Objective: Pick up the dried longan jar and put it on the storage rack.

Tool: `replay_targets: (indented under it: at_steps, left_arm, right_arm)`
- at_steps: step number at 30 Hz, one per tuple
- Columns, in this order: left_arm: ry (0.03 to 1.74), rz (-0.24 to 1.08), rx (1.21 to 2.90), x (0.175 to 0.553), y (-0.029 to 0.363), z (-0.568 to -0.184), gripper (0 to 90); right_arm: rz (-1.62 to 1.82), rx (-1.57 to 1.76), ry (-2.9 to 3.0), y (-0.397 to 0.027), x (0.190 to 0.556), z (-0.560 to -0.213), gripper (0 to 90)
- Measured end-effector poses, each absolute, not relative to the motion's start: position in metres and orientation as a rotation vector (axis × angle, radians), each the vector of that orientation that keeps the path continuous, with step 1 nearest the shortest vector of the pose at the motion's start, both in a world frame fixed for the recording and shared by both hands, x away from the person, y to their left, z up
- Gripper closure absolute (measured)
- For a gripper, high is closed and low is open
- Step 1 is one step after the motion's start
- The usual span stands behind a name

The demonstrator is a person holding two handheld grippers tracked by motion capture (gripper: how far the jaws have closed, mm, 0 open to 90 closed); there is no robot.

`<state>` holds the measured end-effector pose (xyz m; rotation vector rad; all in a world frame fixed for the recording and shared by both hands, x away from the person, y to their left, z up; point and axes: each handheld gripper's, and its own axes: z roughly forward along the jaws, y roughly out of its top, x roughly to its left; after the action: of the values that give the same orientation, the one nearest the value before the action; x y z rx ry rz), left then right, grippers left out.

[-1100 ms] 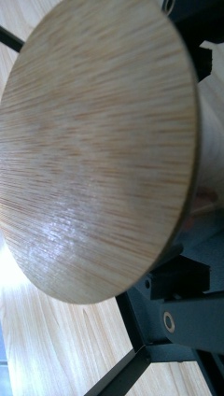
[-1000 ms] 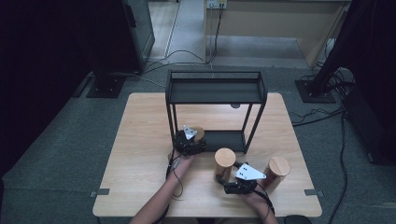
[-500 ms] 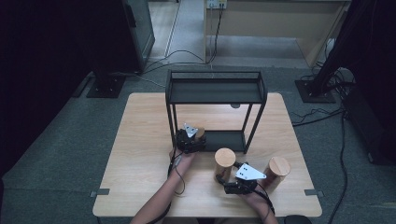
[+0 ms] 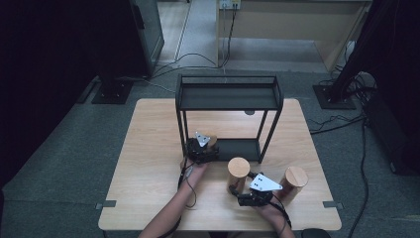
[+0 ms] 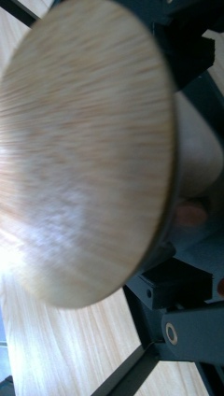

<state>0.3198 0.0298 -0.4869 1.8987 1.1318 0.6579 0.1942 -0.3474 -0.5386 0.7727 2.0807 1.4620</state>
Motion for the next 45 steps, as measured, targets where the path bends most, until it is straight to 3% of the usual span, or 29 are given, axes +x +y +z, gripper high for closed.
replay_targets:
  at_steps: [26, 45]
  left_arm:
    - [1.105, 0.709, 1.896, 0.287, 0.030, -0.498, 18.4]
    - [1.065, 0.660, 1.944, 0.282, 0.045, -0.491, 18.5]
  right_arm:
    - [1.458, 0.772, 2.080, -0.347, 0.194, -0.538, 16.9]
    - [1.460, 0.773, 2.080, -0.347, 0.194, -0.539, 16.9]
